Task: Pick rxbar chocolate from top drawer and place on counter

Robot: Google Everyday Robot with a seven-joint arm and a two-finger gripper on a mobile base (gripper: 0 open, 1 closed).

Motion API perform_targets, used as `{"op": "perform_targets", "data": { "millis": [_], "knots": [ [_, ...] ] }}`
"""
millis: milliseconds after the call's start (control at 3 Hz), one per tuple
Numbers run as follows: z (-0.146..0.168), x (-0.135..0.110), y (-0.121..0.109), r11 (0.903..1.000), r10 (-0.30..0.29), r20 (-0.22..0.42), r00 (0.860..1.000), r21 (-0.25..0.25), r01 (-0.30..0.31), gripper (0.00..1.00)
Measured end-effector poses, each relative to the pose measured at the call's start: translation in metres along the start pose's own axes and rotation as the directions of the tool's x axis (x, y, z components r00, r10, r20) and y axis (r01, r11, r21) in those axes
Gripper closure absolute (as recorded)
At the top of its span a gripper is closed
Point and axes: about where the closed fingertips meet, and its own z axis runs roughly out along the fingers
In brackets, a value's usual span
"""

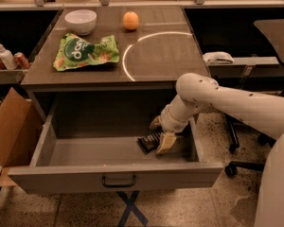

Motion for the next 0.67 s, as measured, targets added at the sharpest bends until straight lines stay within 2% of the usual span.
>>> {"op": "perform_targets", "data": {
  "millis": [333,667],
  "knots": [
    [-0.0044,-0.0011,0.0002,1.0,0.001,-0.001,1.0,0.001,-0.001,0.71],
    [-0.0106,-0.0029,0.0009,1.0,-0.001,0.0,1.0,0.007,0.001,0.99]
  ]
}}
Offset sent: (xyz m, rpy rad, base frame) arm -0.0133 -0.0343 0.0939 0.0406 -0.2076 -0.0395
